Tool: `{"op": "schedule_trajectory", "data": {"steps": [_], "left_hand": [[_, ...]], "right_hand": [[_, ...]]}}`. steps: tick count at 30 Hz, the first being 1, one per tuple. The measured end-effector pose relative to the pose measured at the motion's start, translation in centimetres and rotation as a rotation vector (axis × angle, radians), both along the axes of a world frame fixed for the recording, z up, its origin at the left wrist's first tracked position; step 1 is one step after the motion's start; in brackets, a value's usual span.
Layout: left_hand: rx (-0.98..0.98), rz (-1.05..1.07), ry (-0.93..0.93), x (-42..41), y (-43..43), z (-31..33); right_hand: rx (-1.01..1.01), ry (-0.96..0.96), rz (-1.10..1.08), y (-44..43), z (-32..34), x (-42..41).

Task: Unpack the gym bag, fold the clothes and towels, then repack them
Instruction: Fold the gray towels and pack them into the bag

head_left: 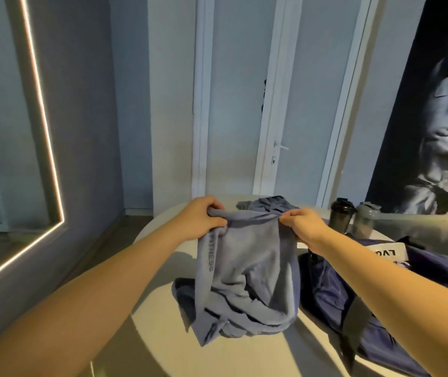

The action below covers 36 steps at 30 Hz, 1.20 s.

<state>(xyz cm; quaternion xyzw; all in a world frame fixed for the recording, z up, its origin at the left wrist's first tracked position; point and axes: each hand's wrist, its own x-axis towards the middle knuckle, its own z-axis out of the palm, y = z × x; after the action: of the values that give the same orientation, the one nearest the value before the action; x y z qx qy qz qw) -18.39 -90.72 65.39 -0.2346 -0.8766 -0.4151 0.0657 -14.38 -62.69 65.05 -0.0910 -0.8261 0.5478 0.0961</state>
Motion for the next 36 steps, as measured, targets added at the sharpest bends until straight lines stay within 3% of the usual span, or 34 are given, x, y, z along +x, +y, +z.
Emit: {"op": "schedule_trajectory", "data": {"steps": [5,10,13,16,19,22,27,32,36], "left_hand": [[-0.004,-0.060,-0.046,1.0,-1.1,-1.7],[0.047,-0.047,-0.022,1.8,2.0,-3.1],[0.046,-0.054,-0.043,2.4,3.2,-3.6],[0.032,-0.060,-0.053,2.5,3.3,-4.1],[0.042,-0.077,-0.081,2.8,3.1,-4.6],[0.088,-0.190,-0.259,3.0,2.4,-5.7],[-0.235,-0.343,-0.405,2.1,-0.2,-9.1],[-0.414,-0.269,-0.428,0.7,-4.8,-10.3],[-0.194,-0.103,-0.359,-0.4,-6.9,-9.3]], "right_hand": [[0.435,-0.013,0.102,-0.8,-2.2,1.5],[0.359,0.218,0.328,-5.8,-3.2,4.3],[0.269,0.250,0.369,-7.1,-4.8,4.6],[0.145,0.231,0.322,-7.1,-5.4,4.7],[0.153,0.234,0.321,-6.4,-5.2,4.6],[0.189,0.263,0.244,-5.4,-4.8,4.2],[0.095,0.275,0.042,-3.2,-4.3,3.1],[-0.198,0.216,-0.085,-0.6,-3.6,1.7],[-0.158,0.240,-0.012,0.6,-4.1,1.1]]}}
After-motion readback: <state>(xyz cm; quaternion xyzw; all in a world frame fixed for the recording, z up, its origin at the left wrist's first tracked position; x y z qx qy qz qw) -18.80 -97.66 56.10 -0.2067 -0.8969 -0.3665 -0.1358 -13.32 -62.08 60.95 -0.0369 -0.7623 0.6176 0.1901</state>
